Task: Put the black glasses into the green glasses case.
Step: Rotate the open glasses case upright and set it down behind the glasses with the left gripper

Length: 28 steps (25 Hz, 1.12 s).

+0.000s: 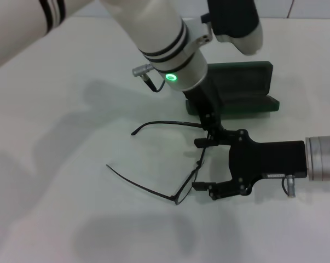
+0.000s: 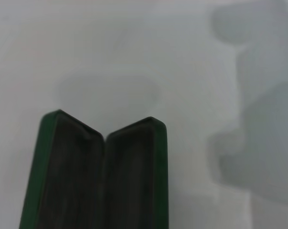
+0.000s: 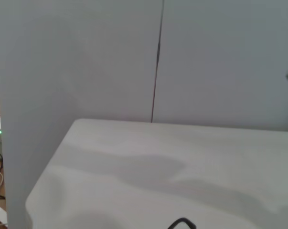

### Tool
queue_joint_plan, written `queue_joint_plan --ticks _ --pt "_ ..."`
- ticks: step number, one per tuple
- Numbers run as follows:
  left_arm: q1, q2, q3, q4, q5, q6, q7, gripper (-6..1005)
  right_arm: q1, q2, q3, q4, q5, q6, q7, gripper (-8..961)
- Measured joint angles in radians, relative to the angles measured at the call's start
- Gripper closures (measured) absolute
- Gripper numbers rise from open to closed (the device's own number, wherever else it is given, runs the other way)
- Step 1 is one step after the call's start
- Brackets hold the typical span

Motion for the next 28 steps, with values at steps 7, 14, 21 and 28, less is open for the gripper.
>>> queue_joint_plan --ticks 7,14,21,28 --pt "0.035 -0.005 -0.090 0.001 0.000 -0.038 0.013 221 -0.003 -0.005 0.004 -0.002 0.008 -0.002 0.002 71" --pt "0.101 -0.009 -0.100 0.072 -0.126 -0.197 0.048 238 -0.010 -0.001 -0.026 0.005 -0.008 0.014 0.007 63" --pt "0.123 -0.005 -0.097 0.086 -0.175 -0.239 0.078 240 -0.041 -0.006 -0.002 -0.020 -0.002 -0.040 0.004 67" --pt "0.153 -0.002 -0.102 0.126 -0.160 -0.217 0.088 240 -0.168 -0.021 0.200 -0.133 -0.008 -0.188 -0.034 69"
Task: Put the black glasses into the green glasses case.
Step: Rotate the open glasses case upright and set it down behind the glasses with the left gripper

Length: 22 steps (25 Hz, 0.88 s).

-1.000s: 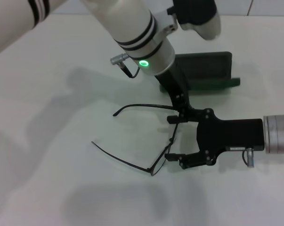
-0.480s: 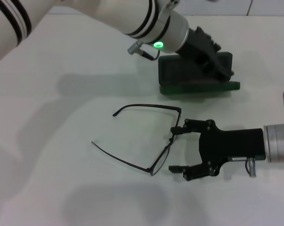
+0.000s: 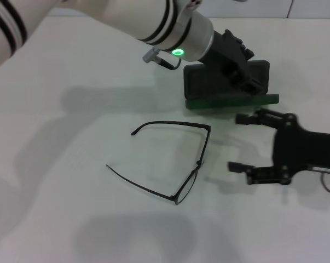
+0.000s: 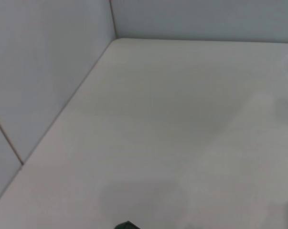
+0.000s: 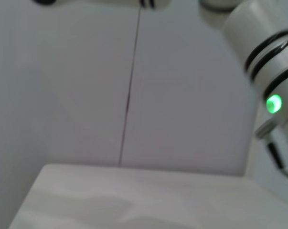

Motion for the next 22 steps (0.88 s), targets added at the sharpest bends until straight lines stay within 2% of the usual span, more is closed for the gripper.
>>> queue_joint_plan --ticks 4,6,22 --pt "0.031 0.001 -0.002 0.044 0.013 0.000 0.012 240 -0.026 -0.028 0.026 -0.006 -0.002 -0.049 0.002 70" --pt "0.034 0.001 -0.002 0.048 0.021 0.001 0.014 240 -0.031 -0.032 0.032 -0.004 -0.003 -0.056 0.005 70" --pt "0.051 0.001 -0.002 0.061 0.028 -0.001 0.035 240 -0.017 -0.020 0.021 -0.006 -0.066 -0.058 0.014 74"
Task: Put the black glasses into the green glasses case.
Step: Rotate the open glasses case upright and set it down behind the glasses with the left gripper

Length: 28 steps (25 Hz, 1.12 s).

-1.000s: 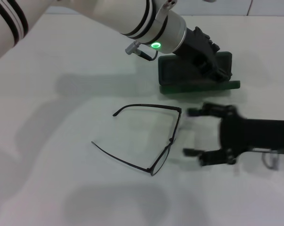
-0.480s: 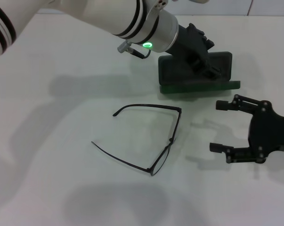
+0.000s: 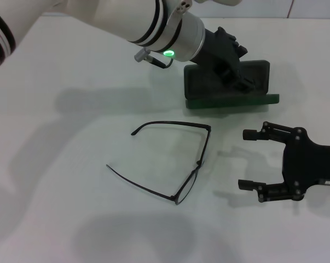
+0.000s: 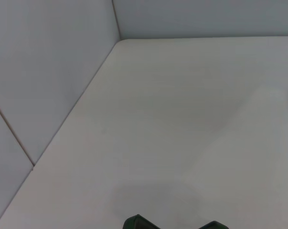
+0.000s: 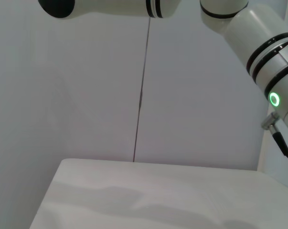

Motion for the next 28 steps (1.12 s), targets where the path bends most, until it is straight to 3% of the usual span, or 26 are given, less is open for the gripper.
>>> queue_joint_plan --ticks 8,19,28 --pt "0.001 -0.001 0.006 0.000 0.000 -0.006 0.004 240 0.015 0.004 -0.001 0.003 -0.052 -0.001 0.006 75" --pt "-0.012 -0.006 0.103 -0.077 0.055 -0.172 -0.027 240 0.026 0.008 -0.005 -0.002 -0.106 -0.066 0.033 78" --pt "-0.038 -0.008 0.122 -0.144 0.063 -0.242 -0.031 240 0.024 0.010 -0.005 -0.004 -0.107 -0.068 0.029 80"
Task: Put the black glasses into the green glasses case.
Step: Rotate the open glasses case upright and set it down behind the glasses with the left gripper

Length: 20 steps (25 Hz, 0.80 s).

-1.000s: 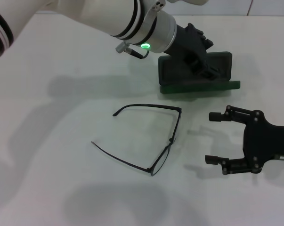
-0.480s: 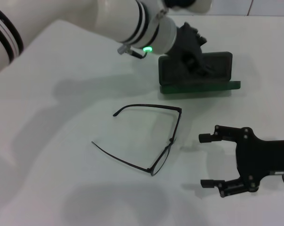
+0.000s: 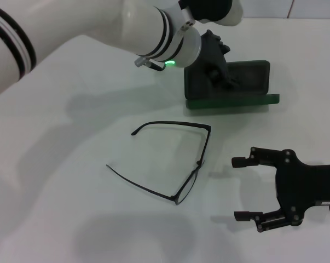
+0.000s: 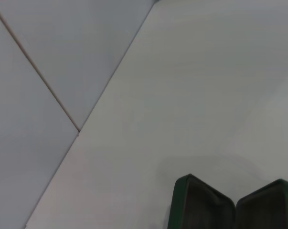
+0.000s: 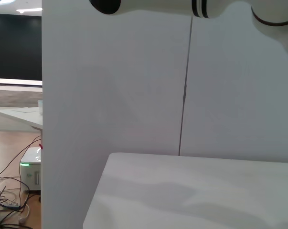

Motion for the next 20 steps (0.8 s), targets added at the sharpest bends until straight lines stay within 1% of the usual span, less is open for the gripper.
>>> queue_joint_plan --ticks 4,5,6,8,14,16,20 --pt "-0.037 0.000 0.019 -0.053 0.001 -0.019 0.000 240 0.002 0.001 -0.002 -0.001 0.000 0.002 -0.001 81" --pt "-0.037 0.000 0.019 -0.053 0.001 -0.019 0.000 240 0.003 0.001 -0.002 -0.001 0.000 0.002 -0.001 81" --pt "-0.056 -0.001 0.033 -0.084 0.003 -0.025 0.000 240 0.003 0.001 -0.002 -0.001 0.000 0.003 -0.001 81" --pt "-0.062 -0.001 0.045 -0.090 0.003 -0.024 0.000 240 0.003 0.001 0.000 -0.001 0.000 0.004 -0.001 81" --pt "-0.072 0.000 0.108 -0.084 0.003 0.004 0.001 240 0.001 0.000 0.001 0.002 0.000 0.012 -0.001 83" --pt "-0.075 0.000 0.113 -0.078 0.003 0.015 0.001 240 -0.002 -0.003 0.001 0.001 0.001 0.013 -0.001 83" --pt "-0.050 0.002 0.113 -0.026 0.003 0.035 0.003 240 -0.001 -0.006 0.001 0.002 0.001 0.002 0.000 84"
